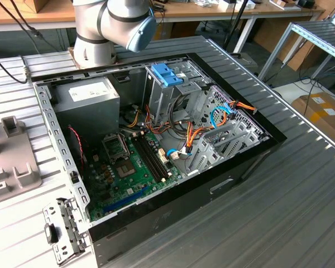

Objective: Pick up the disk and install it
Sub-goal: 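Reach for the disk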

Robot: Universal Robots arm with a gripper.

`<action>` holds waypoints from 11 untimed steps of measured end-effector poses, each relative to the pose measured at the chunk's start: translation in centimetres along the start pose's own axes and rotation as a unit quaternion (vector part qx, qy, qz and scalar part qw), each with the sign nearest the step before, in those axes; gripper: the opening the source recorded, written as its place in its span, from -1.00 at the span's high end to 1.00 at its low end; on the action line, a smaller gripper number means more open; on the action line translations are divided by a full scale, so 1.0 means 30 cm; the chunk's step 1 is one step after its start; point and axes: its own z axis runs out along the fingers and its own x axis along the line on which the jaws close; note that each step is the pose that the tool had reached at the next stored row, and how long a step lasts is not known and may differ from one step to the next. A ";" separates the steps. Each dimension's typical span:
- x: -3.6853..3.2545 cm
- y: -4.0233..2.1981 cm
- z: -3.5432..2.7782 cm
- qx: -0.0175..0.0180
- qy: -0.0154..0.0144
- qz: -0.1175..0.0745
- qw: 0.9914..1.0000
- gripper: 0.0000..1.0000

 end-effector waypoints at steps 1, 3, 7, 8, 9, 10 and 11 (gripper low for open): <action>0.004 0.000 0.000 0.000 0.000 0.000 1.000 0.79; 0.009 -0.001 0.000 0.000 0.000 0.000 1.000 0.79; 0.015 -0.001 0.000 0.000 0.000 0.000 1.000 0.79; 0.016 -0.001 0.000 0.000 0.000 0.000 1.000 0.79; 0.018 -0.001 0.000 0.000 0.000 0.000 1.000 0.79; 0.020 -0.001 0.000 0.000 0.000 0.000 1.000 0.79; 0.022 -0.002 -0.001 0.000 0.000 0.000 1.000 0.79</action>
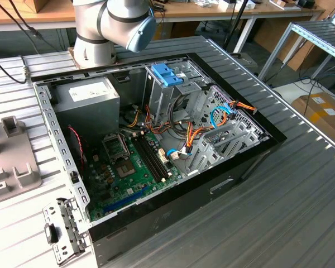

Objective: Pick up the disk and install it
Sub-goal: 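Reach for the disk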

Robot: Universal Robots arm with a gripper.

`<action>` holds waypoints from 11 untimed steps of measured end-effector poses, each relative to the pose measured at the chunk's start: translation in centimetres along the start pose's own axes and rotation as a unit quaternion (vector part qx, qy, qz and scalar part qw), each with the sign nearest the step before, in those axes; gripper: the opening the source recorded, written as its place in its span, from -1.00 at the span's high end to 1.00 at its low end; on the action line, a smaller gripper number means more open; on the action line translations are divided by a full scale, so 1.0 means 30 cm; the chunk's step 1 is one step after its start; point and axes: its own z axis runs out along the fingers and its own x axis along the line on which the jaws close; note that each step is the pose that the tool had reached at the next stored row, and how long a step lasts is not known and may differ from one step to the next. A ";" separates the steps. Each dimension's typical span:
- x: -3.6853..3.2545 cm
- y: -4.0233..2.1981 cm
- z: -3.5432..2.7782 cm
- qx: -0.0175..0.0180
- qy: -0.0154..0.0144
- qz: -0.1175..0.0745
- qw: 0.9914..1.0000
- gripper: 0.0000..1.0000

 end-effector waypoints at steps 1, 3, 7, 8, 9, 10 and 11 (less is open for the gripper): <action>0.002 0.000 0.000 0.000 0.000 0.000 1.000 0.79; 0.009 -0.001 0.000 0.000 0.000 0.000 1.000 0.79; 0.021 -0.002 -0.001 0.000 0.000 0.000 1.000 0.79; 0.023 -0.002 -0.001 0.000 0.000 0.000 1.000 0.79; 0.025 -0.002 -0.001 0.000 0.000 0.000 1.000 0.79; 0.028 -0.002 -0.001 0.000 0.000 0.000 1.000 0.79; 0.029 -0.002 -0.001 0.000 0.000 0.000 1.000 0.79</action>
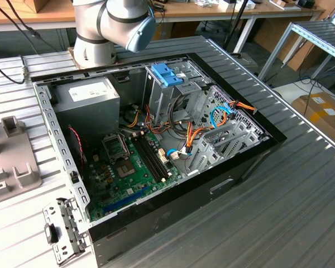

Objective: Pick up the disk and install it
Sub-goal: 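Reach for the disk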

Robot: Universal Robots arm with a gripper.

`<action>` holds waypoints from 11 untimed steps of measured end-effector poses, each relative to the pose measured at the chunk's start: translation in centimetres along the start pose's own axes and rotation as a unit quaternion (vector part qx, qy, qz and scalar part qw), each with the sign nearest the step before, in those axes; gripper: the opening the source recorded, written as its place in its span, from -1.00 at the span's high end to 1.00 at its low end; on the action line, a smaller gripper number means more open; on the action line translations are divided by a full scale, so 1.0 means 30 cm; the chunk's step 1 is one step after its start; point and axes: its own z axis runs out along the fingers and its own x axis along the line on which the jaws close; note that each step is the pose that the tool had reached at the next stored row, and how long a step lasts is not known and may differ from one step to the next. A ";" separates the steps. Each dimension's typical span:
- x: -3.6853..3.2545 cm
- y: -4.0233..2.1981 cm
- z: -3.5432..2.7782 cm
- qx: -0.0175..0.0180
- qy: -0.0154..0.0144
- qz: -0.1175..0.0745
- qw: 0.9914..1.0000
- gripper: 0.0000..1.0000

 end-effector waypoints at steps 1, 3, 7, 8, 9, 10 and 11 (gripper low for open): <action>0.004 0.000 0.000 0.000 0.000 0.000 1.000 0.79; 0.011 -0.001 0.000 0.000 0.000 0.000 1.000 0.79; 0.023 -0.002 -0.001 0.000 0.000 0.000 1.000 0.79; 0.025 -0.002 -0.001 0.000 0.000 0.000 1.000 0.79; 0.028 -0.002 -0.001 0.000 0.000 0.000 1.000 0.79; 0.030 -0.002 -0.001 0.000 0.000 0.000 1.000 0.79; 0.032 -0.002 -0.001 0.000 0.000 0.000 1.000 0.79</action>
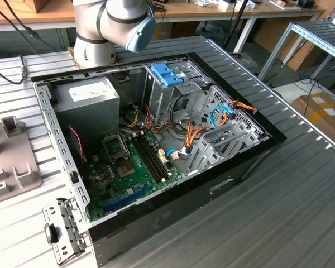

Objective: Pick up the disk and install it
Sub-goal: 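Reach for the disk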

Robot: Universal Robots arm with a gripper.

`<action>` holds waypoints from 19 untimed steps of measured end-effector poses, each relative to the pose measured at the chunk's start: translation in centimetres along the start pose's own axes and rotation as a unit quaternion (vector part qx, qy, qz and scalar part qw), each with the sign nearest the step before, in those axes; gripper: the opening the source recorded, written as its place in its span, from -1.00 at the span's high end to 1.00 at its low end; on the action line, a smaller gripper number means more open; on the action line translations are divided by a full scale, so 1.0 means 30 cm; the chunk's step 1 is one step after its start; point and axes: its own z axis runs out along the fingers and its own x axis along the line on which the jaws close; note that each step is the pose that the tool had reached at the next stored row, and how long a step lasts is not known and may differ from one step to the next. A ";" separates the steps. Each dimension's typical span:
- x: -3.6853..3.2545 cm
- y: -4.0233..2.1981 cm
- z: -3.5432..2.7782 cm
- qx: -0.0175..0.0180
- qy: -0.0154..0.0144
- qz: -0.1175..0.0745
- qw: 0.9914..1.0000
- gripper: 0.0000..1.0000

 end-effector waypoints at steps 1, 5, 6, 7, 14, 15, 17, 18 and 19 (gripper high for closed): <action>0.002 0.000 0.000 0.000 0.000 0.000 1.000 0.79; 0.009 -0.001 0.000 0.000 0.000 0.000 1.000 0.79; 0.011 -0.001 0.000 0.000 0.000 0.000 1.000 0.79; 0.013 -0.001 0.000 0.000 0.000 0.000 1.000 0.79; 0.029 -0.002 -0.001 0.000 0.000 0.000 1.000 0.79; 0.030 -0.002 -0.001 0.000 0.000 0.000 1.000 0.79; 0.034 -0.003 -0.001 0.000 0.000 0.000 1.000 0.79; 0.037 -0.003 -0.001 0.000 0.000 0.000 1.000 0.79; 0.039 -0.003 -0.001 0.000 0.000 0.000 1.000 0.79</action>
